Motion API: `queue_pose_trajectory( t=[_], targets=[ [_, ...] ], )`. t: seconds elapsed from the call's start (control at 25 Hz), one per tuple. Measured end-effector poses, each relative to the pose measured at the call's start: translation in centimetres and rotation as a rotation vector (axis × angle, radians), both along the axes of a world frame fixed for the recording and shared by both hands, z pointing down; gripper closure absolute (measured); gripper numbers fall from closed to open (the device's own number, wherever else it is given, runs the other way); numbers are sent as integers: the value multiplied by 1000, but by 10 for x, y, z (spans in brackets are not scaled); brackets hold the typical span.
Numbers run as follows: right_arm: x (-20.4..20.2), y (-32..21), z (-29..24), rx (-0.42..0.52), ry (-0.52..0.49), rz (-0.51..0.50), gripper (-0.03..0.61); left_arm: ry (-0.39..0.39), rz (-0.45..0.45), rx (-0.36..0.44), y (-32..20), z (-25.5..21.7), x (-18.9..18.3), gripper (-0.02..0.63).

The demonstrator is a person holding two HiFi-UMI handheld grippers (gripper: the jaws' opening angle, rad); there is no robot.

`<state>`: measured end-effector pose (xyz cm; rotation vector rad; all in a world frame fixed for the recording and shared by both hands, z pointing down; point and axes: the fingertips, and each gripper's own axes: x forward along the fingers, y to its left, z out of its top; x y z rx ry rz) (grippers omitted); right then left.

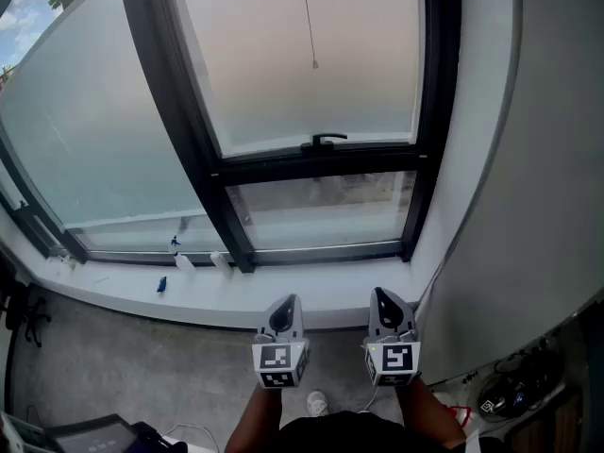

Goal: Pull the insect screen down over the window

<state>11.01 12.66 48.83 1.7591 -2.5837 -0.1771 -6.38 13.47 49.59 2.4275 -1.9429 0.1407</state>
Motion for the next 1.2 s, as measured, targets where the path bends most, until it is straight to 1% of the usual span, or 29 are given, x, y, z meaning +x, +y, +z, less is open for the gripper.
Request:
queue_pose_trajectory(
  t=[0.24,0.48,0.88,1.08,1.2],
  targets=[
    [0,-1,5,-5,10,15,575,9,25,-4,4,18,-1,611],
    [-3,-5,3,7,4,25,575,11,24,-2,-2,17,-10,611],
    [-5,-14,9,-14,15,48,575,17,32,7,-11,16,-19,611],
    [-13,-31,6,-41,5,72,575,26,46,-6,-28,19,-31,611],
    [-20,-39,6,-41,22,63,575,31,48,-10,-36,20,-36,611]
  ],
)
